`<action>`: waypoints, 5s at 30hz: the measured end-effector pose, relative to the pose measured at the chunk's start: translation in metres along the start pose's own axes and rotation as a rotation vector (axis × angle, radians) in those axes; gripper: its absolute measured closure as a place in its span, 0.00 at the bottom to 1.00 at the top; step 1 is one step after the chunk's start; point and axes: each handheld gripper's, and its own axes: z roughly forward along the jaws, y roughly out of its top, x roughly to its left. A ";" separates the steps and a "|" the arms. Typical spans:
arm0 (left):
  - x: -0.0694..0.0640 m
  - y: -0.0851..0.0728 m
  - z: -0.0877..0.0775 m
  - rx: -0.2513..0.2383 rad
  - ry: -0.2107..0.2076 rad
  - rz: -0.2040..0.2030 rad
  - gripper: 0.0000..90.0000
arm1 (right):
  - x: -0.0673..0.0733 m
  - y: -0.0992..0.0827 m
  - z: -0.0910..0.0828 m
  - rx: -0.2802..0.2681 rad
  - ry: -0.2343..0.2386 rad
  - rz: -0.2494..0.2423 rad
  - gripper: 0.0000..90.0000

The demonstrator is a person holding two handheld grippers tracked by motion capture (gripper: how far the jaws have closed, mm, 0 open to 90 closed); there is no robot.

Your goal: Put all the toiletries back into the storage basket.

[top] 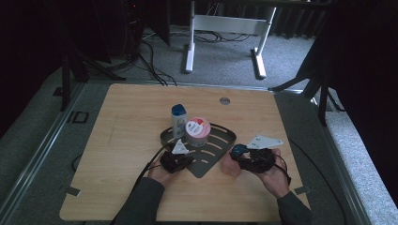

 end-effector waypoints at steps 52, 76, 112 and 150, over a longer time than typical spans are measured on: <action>0.000 0.000 0.000 -0.004 -0.001 -0.005 1.00 | 0.045 0.036 0.025 -0.026 0.130 -0.129 0.59; 0.000 0.000 0.000 -0.002 -0.002 -0.004 1.00 | 0.039 0.049 0.041 -0.045 0.130 -0.122 0.59; 0.000 -0.001 0.000 -0.004 -0.001 -0.006 1.00 | 0.010 0.054 0.060 -0.050 0.073 -0.045 0.59; 0.000 -0.001 0.000 -0.006 -0.001 -0.007 1.00 | -0.001 0.057 0.066 -0.024 0.020 0.086 0.60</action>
